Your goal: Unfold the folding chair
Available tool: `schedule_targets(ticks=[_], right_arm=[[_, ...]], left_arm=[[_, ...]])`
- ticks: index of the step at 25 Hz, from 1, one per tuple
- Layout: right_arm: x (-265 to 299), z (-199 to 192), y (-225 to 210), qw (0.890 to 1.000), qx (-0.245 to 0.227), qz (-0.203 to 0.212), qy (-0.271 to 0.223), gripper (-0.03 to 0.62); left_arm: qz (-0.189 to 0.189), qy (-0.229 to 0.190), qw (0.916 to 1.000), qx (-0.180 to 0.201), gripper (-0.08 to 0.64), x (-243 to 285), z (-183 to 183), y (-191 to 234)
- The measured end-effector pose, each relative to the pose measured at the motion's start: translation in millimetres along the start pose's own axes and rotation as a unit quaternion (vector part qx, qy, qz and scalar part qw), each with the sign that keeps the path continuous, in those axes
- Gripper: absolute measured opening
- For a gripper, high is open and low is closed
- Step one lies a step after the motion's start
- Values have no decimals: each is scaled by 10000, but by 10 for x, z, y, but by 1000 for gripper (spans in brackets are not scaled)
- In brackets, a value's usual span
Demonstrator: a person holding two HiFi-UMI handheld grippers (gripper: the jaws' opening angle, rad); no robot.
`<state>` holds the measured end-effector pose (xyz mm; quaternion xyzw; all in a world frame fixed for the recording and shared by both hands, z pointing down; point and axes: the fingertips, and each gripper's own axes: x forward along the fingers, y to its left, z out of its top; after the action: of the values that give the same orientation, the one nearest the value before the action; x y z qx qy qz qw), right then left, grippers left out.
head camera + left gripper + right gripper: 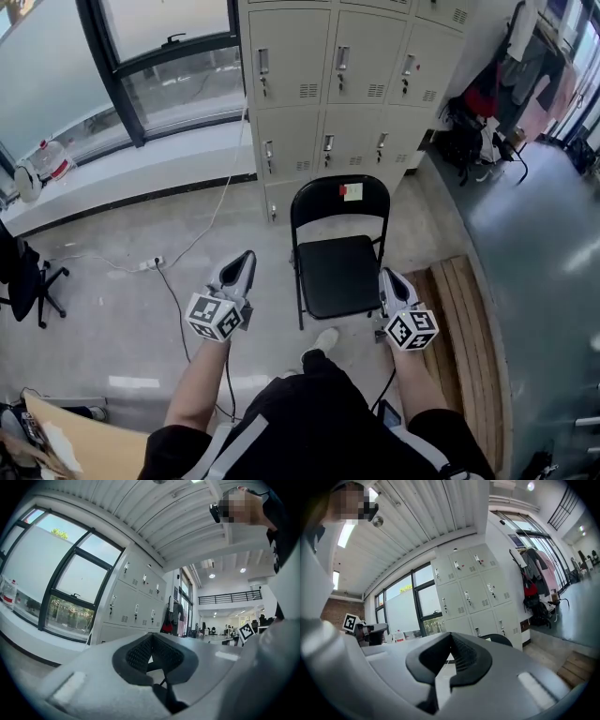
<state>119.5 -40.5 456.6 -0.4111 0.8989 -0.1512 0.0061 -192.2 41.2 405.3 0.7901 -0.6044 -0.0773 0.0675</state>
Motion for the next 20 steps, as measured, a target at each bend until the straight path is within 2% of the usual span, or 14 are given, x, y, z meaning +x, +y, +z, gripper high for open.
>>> schedule_targets(ticks=[5, 10, 15, 20], right_arm=[[-293, 178, -19, 9997, -202, -9, -128, 3], [-500, 180, -201, 9996, -220, -17, -196, 3], [-600, 340, -270, 9993, -197, 93, -291, 3], [-810, 423, -334, 9985, -400, 279, -254, 3]], left_arm=[[177, 167, 9996, 139, 0, -265, 6, -74], [307, -82, 9994, -118, 0, -267, -84, -331], [387, -222, 9989, -150, 0, -102, -138, -736], [281, -341, 9988, -225, 0, 92, -208, -1301]])
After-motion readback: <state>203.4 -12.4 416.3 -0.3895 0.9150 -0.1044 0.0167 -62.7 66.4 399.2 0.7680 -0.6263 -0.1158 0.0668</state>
